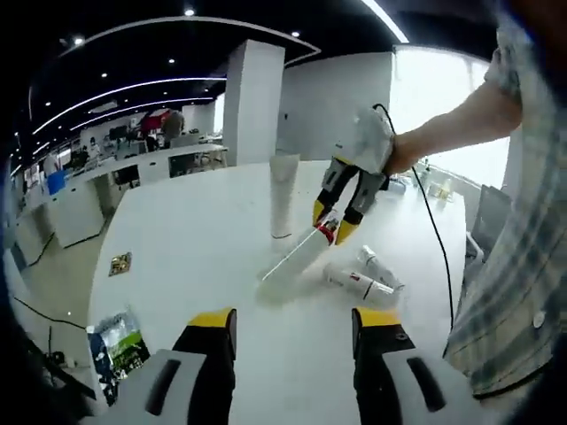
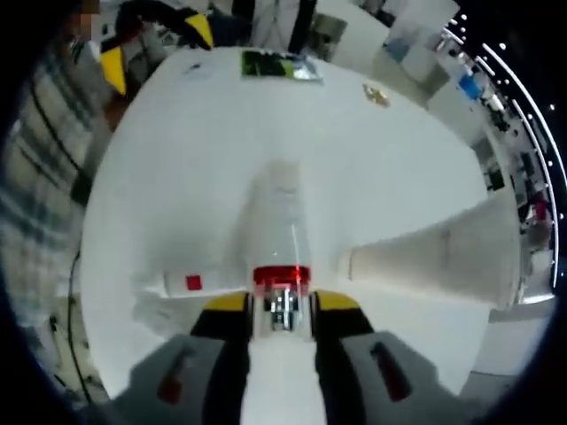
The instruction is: Arrange the skincare products in the storage area until every visible bottle or jar stands upright without overlapping.
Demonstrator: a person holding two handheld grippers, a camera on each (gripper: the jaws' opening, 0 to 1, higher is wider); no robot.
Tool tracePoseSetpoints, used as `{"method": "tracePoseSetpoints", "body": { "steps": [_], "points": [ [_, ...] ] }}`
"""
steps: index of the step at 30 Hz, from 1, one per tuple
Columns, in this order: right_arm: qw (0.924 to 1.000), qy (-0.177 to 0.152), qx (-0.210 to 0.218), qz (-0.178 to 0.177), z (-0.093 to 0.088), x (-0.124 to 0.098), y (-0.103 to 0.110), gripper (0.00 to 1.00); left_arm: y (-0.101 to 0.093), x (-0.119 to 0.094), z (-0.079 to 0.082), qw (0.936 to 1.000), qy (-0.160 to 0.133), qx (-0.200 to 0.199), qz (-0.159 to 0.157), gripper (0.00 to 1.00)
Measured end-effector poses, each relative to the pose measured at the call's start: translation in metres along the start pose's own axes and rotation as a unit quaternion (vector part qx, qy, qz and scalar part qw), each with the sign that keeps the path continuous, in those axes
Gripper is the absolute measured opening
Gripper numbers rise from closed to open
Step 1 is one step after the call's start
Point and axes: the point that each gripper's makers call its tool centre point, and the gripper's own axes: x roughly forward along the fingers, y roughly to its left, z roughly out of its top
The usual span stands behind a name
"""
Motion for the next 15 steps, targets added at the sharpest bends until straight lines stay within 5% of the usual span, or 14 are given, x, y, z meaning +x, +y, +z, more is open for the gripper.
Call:
{"method": "tracePoseSetpoints", "body": {
  "steps": [4,8,15],
  "points": [
    [1.0,0.005,-0.005,-0.005,0.006,-0.005,0.004,0.24,-0.011,0.032,0.013,0.9979,0.007,0.054,-0.035,0.55],
    [0.9998,0.01,-0.012,-0.009,0.012,-0.01,0.007,0.24,-0.01,0.061,0.011,0.9872,0.049,0.146,-0.041,0.55],
    [0.9991,0.018,-0.036,-0.016,0.025,-0.017,0.016,0.24,-0.028,0.1,0.014,0.9742,0.055,0.2,-0.088,0.46]
  ]
}}
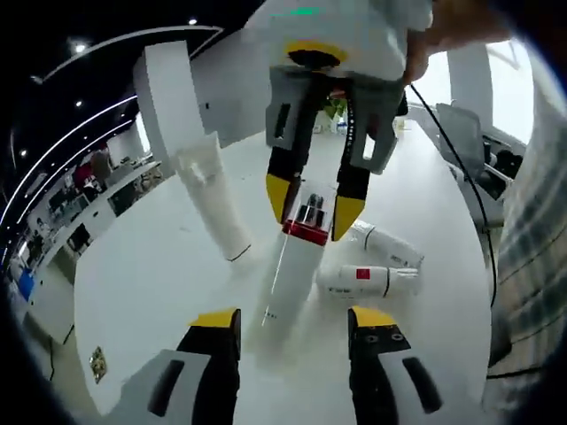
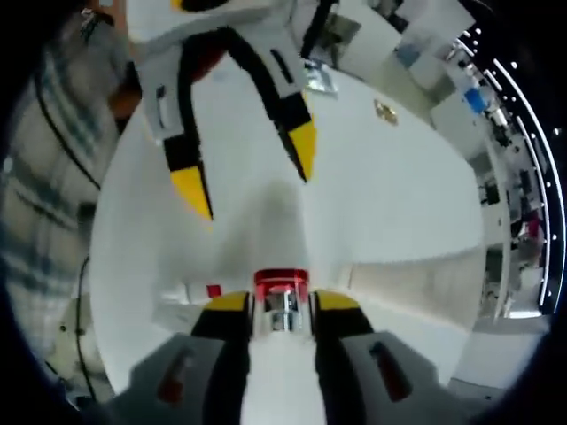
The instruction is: Arrange the skincare products in the storage area until every visible bottle or jar stands upright without overlapping.
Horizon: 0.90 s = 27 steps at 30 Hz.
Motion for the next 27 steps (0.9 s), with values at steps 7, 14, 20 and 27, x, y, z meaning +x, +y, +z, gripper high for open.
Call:
{"method": "tracePoseSetpoints", "body": {
  "steps": [7,14,20,27],
  "points": [
    [0.9995,0.004,-0.032,0.003,0.013,-0.007,0.012,0.24,-0.004,0.019,0.011,0.9992,-0.01,0.039,-0.01,0.46],
    [0.9978,0.009,-0.066,0.002,0.022,-0.01,0.019,0.24,-0.015,0.022,0.016,0.9973,-0.03,0.055,-0.038,0.32],
    [0.9981,0.003,-0.061,0.005,0.022,-0.01,0.02,0.25,-0.015,0.02,0.016,0.9964,-0.042,0.061,-0.04,0.29],
    [0.9973,-0.006,-0.073,0.012,0.026,-0.012,0.02,0.26,-0.015,0.017,0.015,0.9961,-0.052,0.063,-0.035,0.26]
  ]
}}
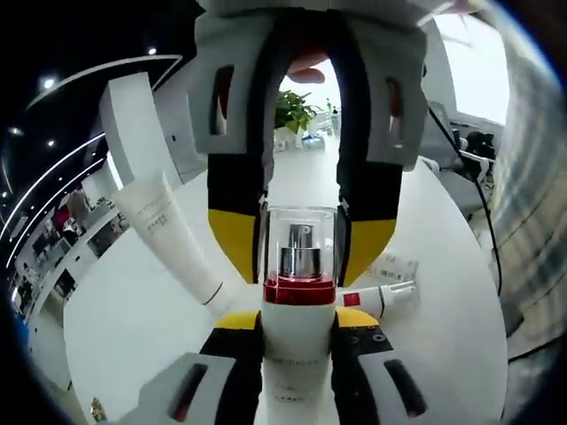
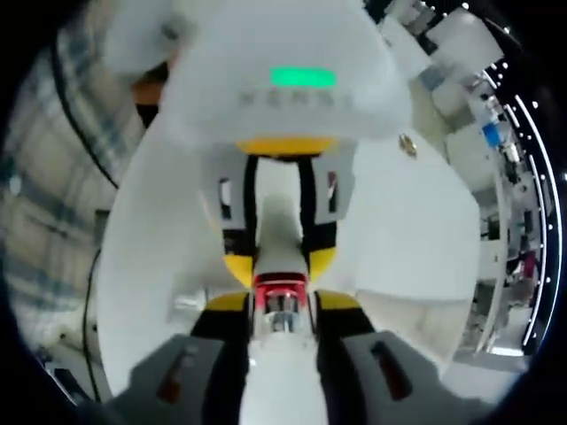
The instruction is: Arrange the skincare products in the storage area until every visible bottle or jar stands upright without overlapping.
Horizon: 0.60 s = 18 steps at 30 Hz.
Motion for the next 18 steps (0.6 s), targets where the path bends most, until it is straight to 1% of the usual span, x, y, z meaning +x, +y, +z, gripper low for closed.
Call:
{"method": "tracePoseSetpoints", "body": {
  "steps": [3,5,6,7,8,9,10,12,14,15,17,18],
  "points": [
    [1.0,-0.004,-0.001,0.0,0.002,0.0,0.001,0.26,-0.001,-0.001,0.0,1.0,-0.003,-0.002,0.006,0.26],
    [0.9999,-0.016,0.002,-0.002,0.004,0.0,0.001,0.27,-0.002,-0.003,-0.001,0.9999,-0.005,-0.01,0.012,0.26],
    [0.9996,-0.026,0.012,-0.003,0.006,-0.001,0.0,0.27,-0.003,-0.004,-0.001,0.9998,-0.008,-0.015,0.012,0.26],
    [0.9983,-0.048,0.034,0.002,0.011,0.0,0.002,0.28,-0.004,-0.005,-0.001,0.9998,-0.009,-0.016,0.011,0.26],
    [0.996,-0.063,0.063,0.008,0.014,-0.001,0.004,0.31,-0.005,-0.006,-0.001,0.9997,-0.011,-0.018,0.012,0.26],
    [0.9931,-0.076,0.089,0.008,0.016,-0.002,0.003,0.34,-0.005,-0.008,0.0,0.9995,-0.017,-0.025,0.01,0.26],
    [0.9884,-0.096,0.118,0.009,0.018,-0.004,0.002,0.37,-0.006,-0.008,0.001,0.9994,-0.019,-0.029,0.009,0.26],
    [0.9819,-0.109,0.155,0.002,0.015,-0.005,0.0,0.42,-0.007,-0.01,0.002,0.9986,-0.025,-0.045,0.01,0.26],
    [0.9701,-0.133,0.203,0.001,0.015,-0.009,0.0,0.43,-0.008,-0.013,0.0,0.9984,-0.026,-0.048,0.013,0.26],
    [0.9605,-0.148,0.236,0.002,0.014,-0.012,-0.001,0.43,-0.01,-0.014,-0.001,0.9983,-0.027,-0.049,0.016,0.26],
    [0.9436,-0.165,0.287,0.005,0.013,-0.015,-0.001,0.43,-0.011,-0.015,-0.001,0.9975,-0.033,-0.059,0.018,0.26],
    [0.9308,-0.181,0.318,0.004,0.013,-0.018,-0.002,0.44,-0.011,-0.017,-0.001,0.9967,-0.036,-0.07,0.02,0.26]
  ]
}}
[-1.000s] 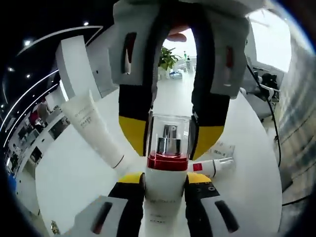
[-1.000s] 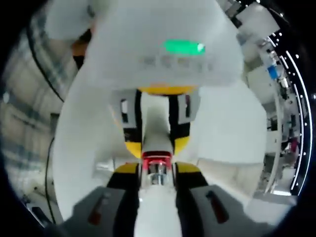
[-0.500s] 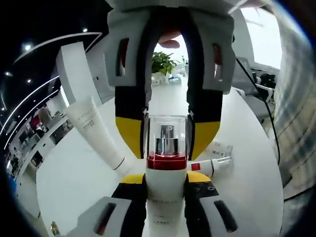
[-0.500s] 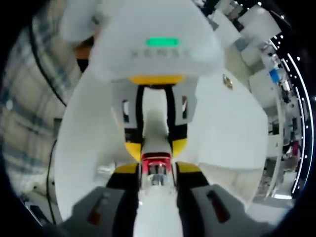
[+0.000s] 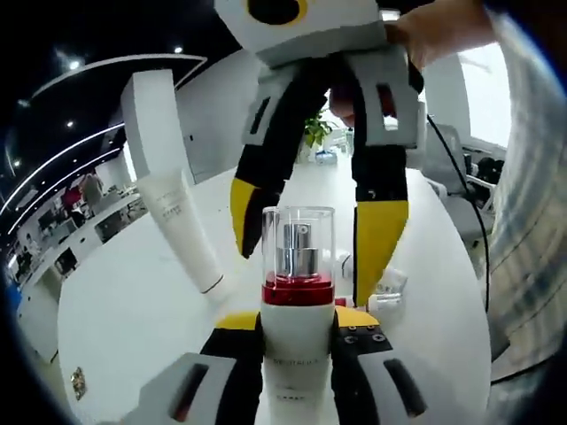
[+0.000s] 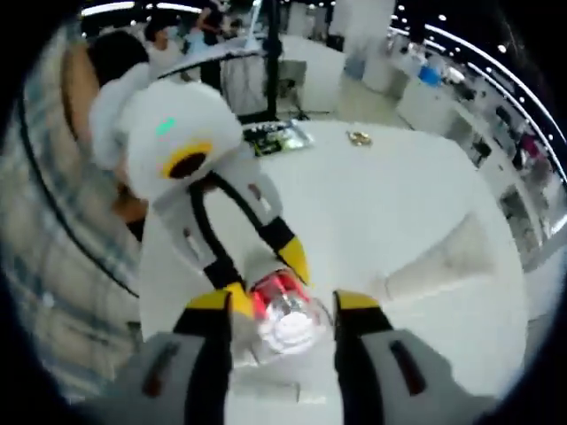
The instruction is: Arrange the skincare products in the storage area until every visible bottle or jar stands upright without overlapping.
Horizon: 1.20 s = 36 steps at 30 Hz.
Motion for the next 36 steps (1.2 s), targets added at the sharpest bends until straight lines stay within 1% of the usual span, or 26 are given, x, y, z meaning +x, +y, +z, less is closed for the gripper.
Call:
{"method": "tracePoseSetpoints", "body": {
  "steps": [1,2,4,5,6,7,8,9,11,13,15,16,17,18,20,23,25,26,27,28,30,32,33,34,35,36],
  "points": [
    [0.9996,-0.018,0.022,-0.002,0.003,-0.002,-0.001,0.44,0.0,-0.001,0.0,1.0,-0.003,-0.005,0.002,0.26],
    [0.9973,-0.037,0.063,-0.002,0.005,-0.004,-0.001,0.45,0.0,-0.003,-0.001,0.9999,-0.004,-0.009,0.005,0.26],
    [0.9902,-0.062,0.125,0.0,0.009,-0.006,0.0,0.45,0.0,-0.005,-0.001,0.9997,-0.011,-0.018,0.011,0.26],
    [0.982,-0.08,0.171,-0.003,0.011,-0.006,-0.002,0.45,0.0,-0.007,-0.001,0.9994,-0.015,-0.028,0.014,0.26],
    [0.9755,-0.091,0.2,-0.002,0.013,-0.006,-0.002,0.45,0.0,-0.008,0.0,0.9991,-0.021,-0.032,0.017,0.26],
    [0.9642,-0.116,0.238,0.002,0.019,-0.006,-0.002,0.44,0.001,-0.01,0.003,0.9987,-0.03,-0.035,0.021,0.26],
    [0.9561,-0.12,0.267,0.003,0.019,-0.004,-0.002,0.44,0.001,-0.011,0.004,0.9985,-0.03,-0.039,0.023,0.26],
    [0.9551,-0.12,0.271,0.003,0.019,-0.002,0.0,0.43,0.002,-0.013,0.007,0.9977,-0.034,-0.051,0.028,0.26],
    [0.9574,-0.117,0.264,-0.006,0.019,0.002,0.003,0.42,0.004,-0.016,0.012,0.9964,-0.045,-0.063,0.034,0.26],
    [0.9567,-0.115,0.267,-0.009,0.021,0.006,0.006,0.42,0.006,-0.02,0.017,0.9946,-0.055,-0.077,0.043,0.26],
    [0.9531,-0.123,0.276,-0.013,0.024,0.006,0.009,0.39,0.006,-0.022,0.019,0.9938,-0.055,-0.083,0.049,0.26],
    [0.9481,-0.13,0.29,-0.018,0.027,0.007,0.009,0.38,0.006,-0.023,0.019,0.9934,-0.056,-0.086,0.052,0.26],
    [0.9461,-0.132,0.295,-0.023,0.027,0.007,0.009,0.36,0.005,-0.025,0.019,0.9928,-0.056,-0.09,0.056,0.26],
    [0.9467,-0.129,0.294,-0.025,0.026,0.007,0.01,0.33,0.004,-0.027,0.019,0.9923,-0.056,-0.094,0.058,0.26],
    [0.9456,-0.122,0.3,-0.032,0.022,0.01,0.011,0.29,0.0,-0.031,0.018,0.9921,-0.054,-0.093,0.064,0.26],
    [0.9407,-0.122,0.316,-0.022,0.022,0.015,0.02,0.3,-0.005,-0.035,0.017,0.9921,-0.05,-0.086,0.075,0.27],
    [0.9401,-0.119,0.319,-0.018,0.021,0.019,0.027,0.3,-0.007,-0.039,0.018,0.9904,-0.059,-0.1,0.076,0.27],
    [0.9348,-0.123,0.332,-0.019,0.022,0.02,0.029,0.32,-0.01,-0.04,0.018,0.9906,-0.057,-0.096,0.078,0.27],
    [0.9315,-0.127,0.34,-0.014,0.022,0.021,0.032,0.32,-0.012,-0.042,0.019,0.9908,-0.058,-0.093,0.079,0.27],
    [0.93,-0.125,0.345,-0.01,0.021,0.02,0.034,0.32,-0.013,-0.043,0.018,0.9903,-0.055,-0.094,0.086,0.27],
    [0.9314,-0.124,0.342,-0.009,0.022,0.021,0.038,0.31,-0.016,-0.045,0.016,0.9902,-0.054,-0.097,0.084,0.27],
    [0.9365,-0.133,0.324,-0.013,0.025,0.019,0.043,0.3,-0.018,-0.047,0.015,0.99,-0.056,-0.095,0.087,0.27],
    [0.9396,-0.144,0.31,-0.021,0.027,0.018,0.042,0.3,-0.017,-0.049,0.015,0.9891,-0.057,-0.099,0.092,0.27],
    [0.9412,-0.145,0.304,-0.025,0.029,0.018,0.043,0.29,-0.017,-0.05,0.015,0.9887,-0.058,-0.103,0.093,0.27],
    [0.9445,-0.146,0.293,-0.03,0.031,0.017,0.043,0.28,-0.017,-0.052,0.016,0.9863,-0.067,-0.118,0.095,0.28],
    [0.9464,-0.14,0.29,-0.028,0.031,0.019,0.045,0.28,-0.018,-0.053,0.015,0.9844,-0.071,-0.132,0.092,0.28]
  ]
}}
